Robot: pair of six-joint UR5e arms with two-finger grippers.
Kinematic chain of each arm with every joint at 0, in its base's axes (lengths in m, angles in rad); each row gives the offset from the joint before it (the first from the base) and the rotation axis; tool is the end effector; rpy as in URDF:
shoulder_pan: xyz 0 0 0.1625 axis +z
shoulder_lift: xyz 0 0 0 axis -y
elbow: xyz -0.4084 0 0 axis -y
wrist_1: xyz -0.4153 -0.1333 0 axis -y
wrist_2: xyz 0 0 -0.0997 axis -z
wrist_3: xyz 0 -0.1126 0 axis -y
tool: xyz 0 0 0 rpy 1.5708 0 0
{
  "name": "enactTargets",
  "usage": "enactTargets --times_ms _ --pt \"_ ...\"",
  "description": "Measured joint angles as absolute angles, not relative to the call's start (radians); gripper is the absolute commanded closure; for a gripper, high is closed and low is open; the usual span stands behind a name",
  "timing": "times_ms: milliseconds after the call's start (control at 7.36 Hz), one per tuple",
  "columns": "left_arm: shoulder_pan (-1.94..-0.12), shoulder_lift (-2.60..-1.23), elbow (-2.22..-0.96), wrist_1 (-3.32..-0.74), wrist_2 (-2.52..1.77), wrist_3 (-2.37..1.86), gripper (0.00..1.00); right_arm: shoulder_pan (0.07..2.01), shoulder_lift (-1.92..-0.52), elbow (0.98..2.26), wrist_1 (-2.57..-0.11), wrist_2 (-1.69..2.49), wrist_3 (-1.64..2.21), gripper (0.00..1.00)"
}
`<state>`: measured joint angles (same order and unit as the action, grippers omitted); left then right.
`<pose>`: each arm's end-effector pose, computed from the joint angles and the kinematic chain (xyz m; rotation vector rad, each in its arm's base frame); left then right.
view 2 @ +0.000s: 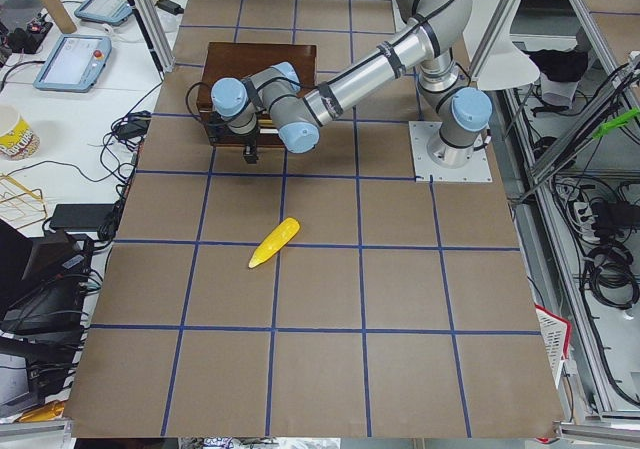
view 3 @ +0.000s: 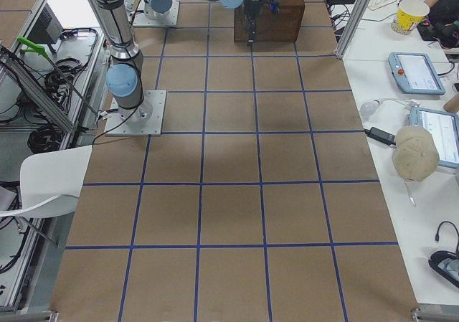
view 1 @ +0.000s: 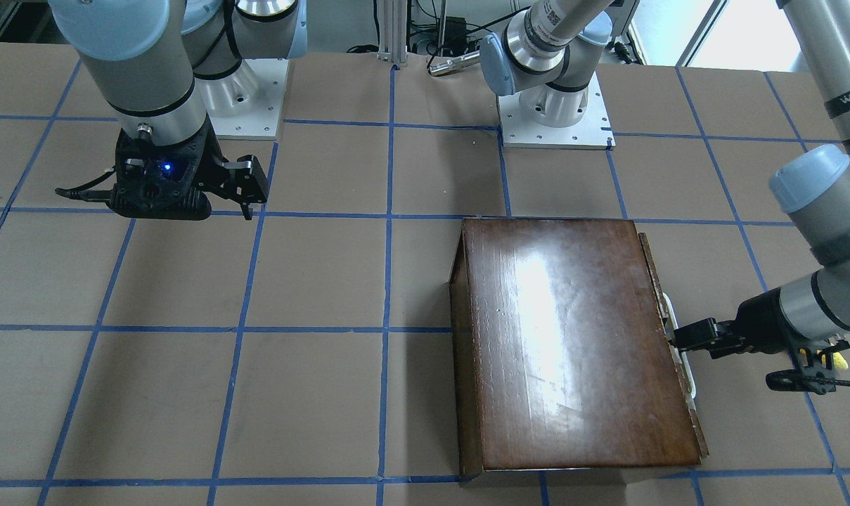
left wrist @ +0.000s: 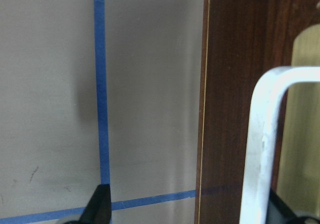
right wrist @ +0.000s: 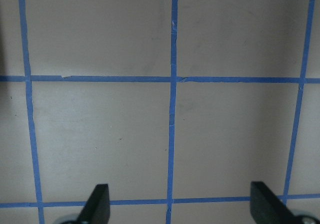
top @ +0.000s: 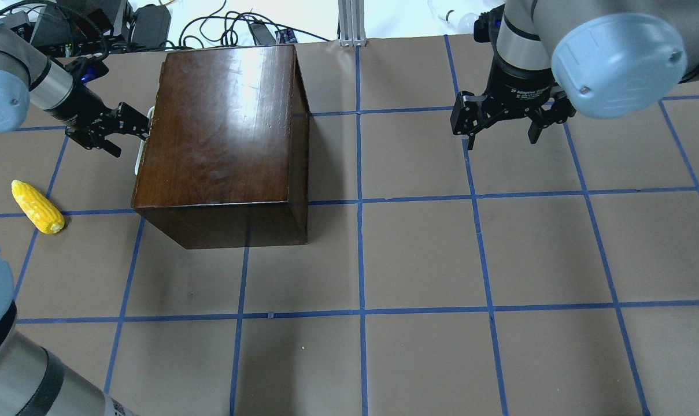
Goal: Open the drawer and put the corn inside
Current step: 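Pull the drawer outward from the cabinet with the left gripper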
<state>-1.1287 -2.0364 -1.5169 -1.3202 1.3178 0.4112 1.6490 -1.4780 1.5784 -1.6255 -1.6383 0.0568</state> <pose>0.1299 -0.6520 0.2376 0.0731 -2.8439 -0.0593 0.1679 -0.5340 0.4107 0.0352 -3.0703 -0.0630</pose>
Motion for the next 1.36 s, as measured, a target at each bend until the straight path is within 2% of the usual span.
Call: enactTargets --times_ms 1359 --pt "-1.064 -2.042 -1.500 -1.326 1.328 0.425 0.00 1.649 -1.478 1.578 -1.625 -1.638 0.057 0.00"
